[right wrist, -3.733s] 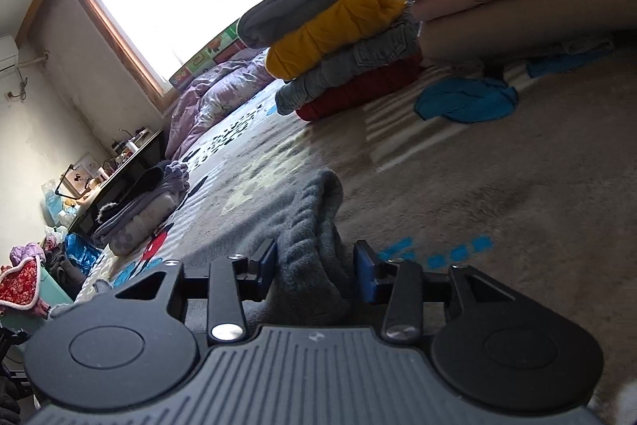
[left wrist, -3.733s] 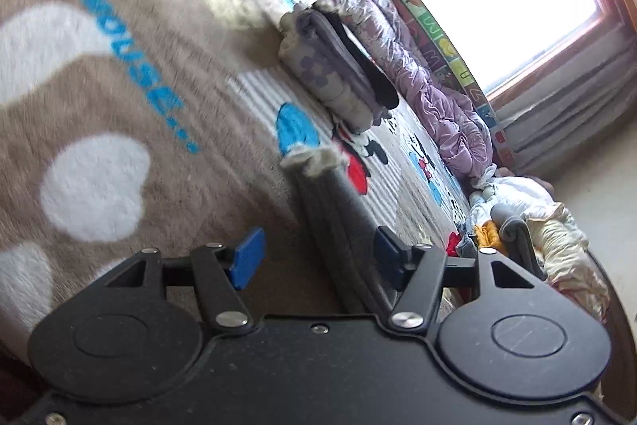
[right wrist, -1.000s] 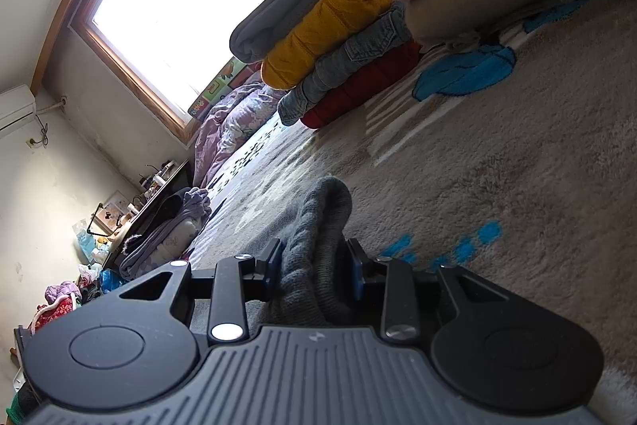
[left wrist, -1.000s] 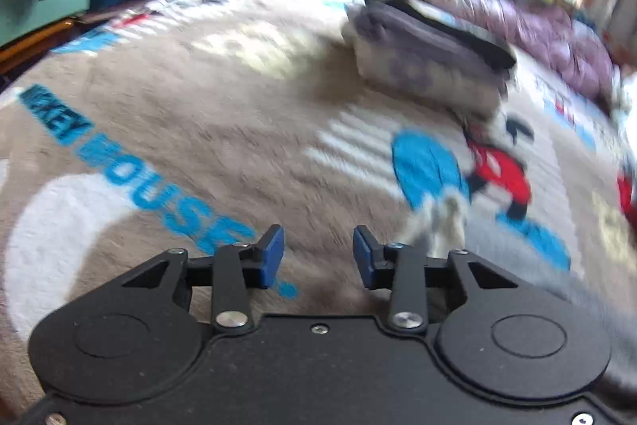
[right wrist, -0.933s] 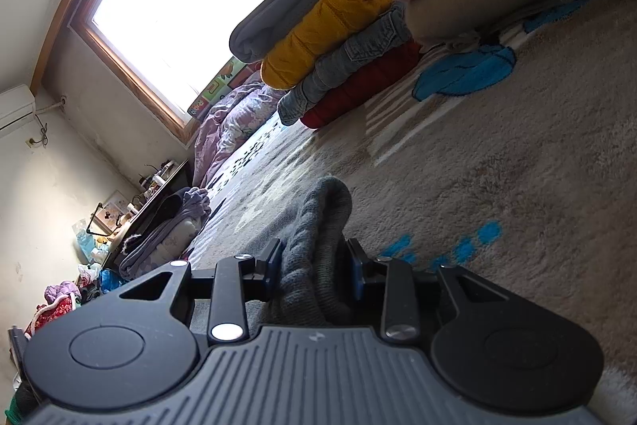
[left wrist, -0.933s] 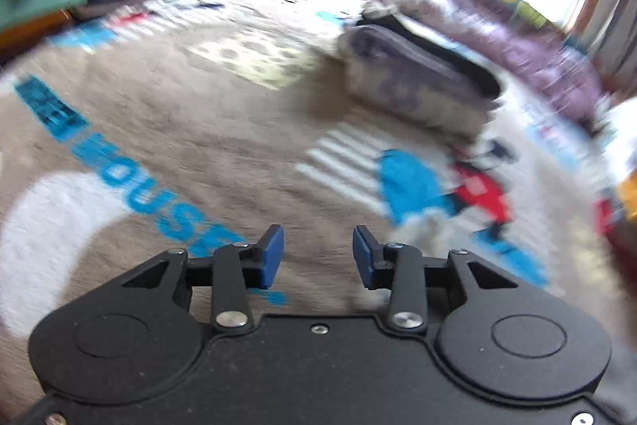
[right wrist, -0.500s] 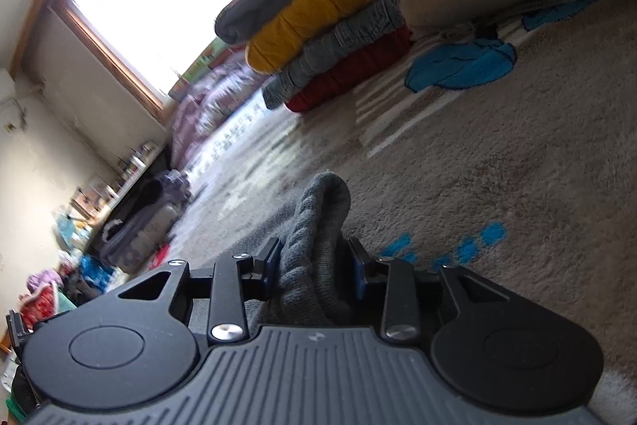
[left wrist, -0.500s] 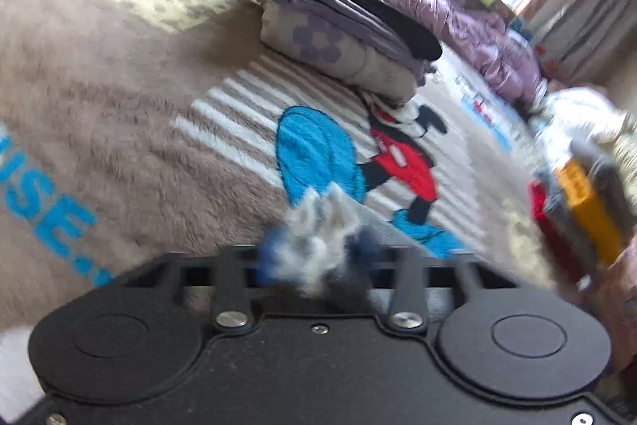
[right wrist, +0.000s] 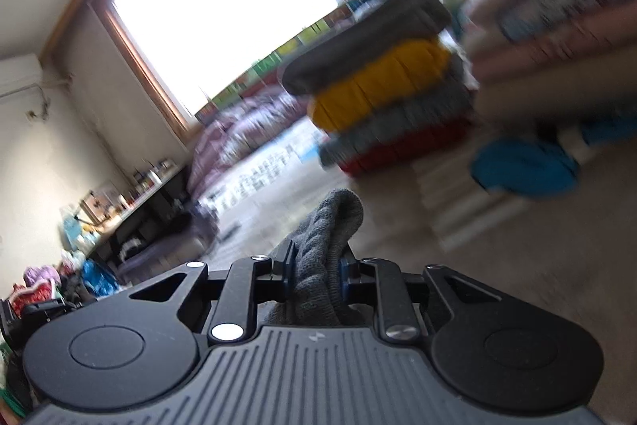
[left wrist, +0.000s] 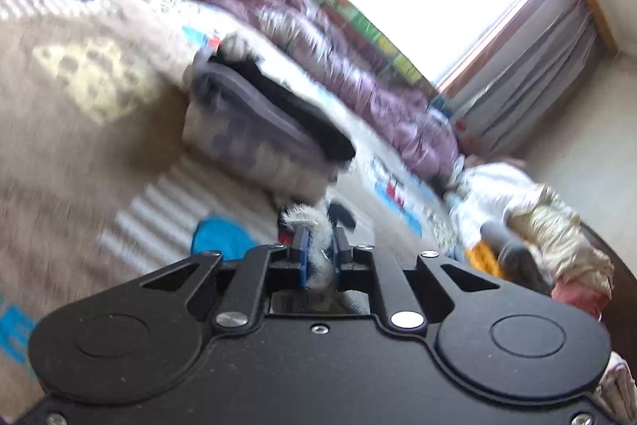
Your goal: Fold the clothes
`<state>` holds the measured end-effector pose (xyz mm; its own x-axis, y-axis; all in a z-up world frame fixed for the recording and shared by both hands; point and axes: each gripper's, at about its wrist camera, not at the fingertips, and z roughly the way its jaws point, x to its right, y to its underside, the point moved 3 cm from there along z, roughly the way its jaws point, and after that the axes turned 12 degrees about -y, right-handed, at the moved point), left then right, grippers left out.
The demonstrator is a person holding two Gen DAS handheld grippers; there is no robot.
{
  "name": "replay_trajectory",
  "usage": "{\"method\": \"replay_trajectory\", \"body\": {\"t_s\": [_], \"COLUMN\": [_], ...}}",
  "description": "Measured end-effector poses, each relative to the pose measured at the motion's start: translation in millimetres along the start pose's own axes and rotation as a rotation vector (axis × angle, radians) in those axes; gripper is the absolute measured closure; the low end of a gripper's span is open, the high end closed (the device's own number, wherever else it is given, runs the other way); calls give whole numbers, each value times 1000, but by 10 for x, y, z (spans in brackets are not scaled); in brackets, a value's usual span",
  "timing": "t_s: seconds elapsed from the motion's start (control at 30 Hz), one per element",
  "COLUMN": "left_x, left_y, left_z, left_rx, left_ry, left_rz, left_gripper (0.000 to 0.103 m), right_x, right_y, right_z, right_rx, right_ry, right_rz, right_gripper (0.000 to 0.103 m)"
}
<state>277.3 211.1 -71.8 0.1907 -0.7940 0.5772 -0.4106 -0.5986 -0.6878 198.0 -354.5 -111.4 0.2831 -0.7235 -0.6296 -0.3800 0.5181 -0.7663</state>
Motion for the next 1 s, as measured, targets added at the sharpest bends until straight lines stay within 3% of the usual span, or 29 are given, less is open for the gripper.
{"method": "replay_trajectory", "body": {"t_s": [0.17, 0.33, 0.43, 0.5, 0.57, 0.63, 0.8, 1.0], "left_x": [-76, -283, -411, -488, -511, -490, -414, -324], "left_y": [-185, -58, 29, 70, 46, 14, -71, -174], "left_z": [178, 472, 645, 705, 671, 664, 662, 659], "left_rx": [40, -78, -155, -225, -243, -235, -204, -167], "left_ry": [-6, -124, -198, -240, -243, -235, -209, -179], "left_rz": [1, 42, 68, 91, 105, 112, 126, 143], "left_gripper": [94, 94, 93, 83, 75, 62, 60, 60], "right_x": [-44, 108, 287, 391, 415, 432, 473, 424], "right_y": [-224, -162, 40, 141, 121, 87, -7, -108], "right_z": [415, 806, 994, 1043, 1015, 979, 883, 1048], "right_rx": [16, -40, -141, -184, -172, -164, -132, -202], "right_ry": [-24, 17, 88, 121, 112, 121, 120, 97], "right_rz": [-65, -119, -113, -76, -49, -30, -6, -61], "right_gripper": [80, 80, 80, 80, 71, 39, 39, 39]}}
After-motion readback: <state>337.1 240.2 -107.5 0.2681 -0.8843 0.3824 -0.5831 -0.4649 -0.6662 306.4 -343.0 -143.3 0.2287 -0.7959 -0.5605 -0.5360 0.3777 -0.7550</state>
